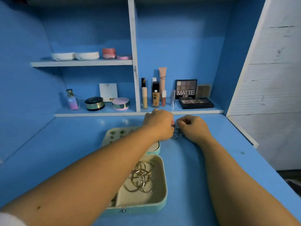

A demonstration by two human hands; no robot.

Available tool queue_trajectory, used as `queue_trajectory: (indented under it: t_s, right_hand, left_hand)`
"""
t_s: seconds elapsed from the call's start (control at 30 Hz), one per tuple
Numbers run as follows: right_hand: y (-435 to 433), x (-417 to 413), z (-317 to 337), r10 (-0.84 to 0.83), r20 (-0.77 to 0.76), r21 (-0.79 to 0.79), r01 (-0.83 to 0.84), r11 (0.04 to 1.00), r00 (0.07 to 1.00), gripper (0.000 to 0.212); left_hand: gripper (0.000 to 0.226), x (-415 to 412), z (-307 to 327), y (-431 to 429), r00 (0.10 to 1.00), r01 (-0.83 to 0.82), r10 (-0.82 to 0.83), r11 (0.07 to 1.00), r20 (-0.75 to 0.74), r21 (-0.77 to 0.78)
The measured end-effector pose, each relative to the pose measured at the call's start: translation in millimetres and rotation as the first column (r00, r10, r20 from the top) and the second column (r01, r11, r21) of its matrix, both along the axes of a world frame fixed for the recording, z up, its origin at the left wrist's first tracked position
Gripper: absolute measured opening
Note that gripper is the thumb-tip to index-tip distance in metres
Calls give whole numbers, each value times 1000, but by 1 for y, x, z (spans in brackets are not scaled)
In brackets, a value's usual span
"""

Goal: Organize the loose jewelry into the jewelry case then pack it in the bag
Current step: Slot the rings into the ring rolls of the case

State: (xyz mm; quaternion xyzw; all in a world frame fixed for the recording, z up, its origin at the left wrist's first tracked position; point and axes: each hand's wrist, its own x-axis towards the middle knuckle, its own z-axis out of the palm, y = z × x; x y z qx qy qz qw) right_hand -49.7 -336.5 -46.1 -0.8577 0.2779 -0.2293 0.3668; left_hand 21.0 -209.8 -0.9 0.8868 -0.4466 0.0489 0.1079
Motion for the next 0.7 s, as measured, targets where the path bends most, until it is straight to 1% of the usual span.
queue_trajectory:
  t_s: [0.07,0.17,0.23,0.33,0.4,0.53,0.7]
  right_hand:
    - [-2,-1,2,-5,2,37,4,999,1000,12]
    - [-4,-3,2,24,-17,77,-23,997,1000,12]
    - [-5,-5,3,74,-60,84,-69,994,995,13]
    - [-6,-5,2,124,-124,23,-123,992,984,20]
    - [-7,-5,1,128,-134,-18,-132,991,983,20]
    - [-8,-6,-2,148,-83,34,-146,989,985,17]
    - [-4,-4,0,180,-32,43,-179,983,983,16]
  left_hand:
    - [24,8,-2,-7,1000,-25,25,999,2,-36]
    - [34,23,-7,-12,989,65,-60,997,-136,33]
    - [35,29,-9,-12,976,112,-97,991,-194,67]
    - [28,33,-12,-13,972,130,-116,990,-203,56]
    - [25,32,-12,-13,975,115,-104,992,-196,45]
    - [16,29,-13,-13,975,75,-79,997,-209,-24]
    - [9,30,-16,-9,972,-17,-24,985,-235,-169]
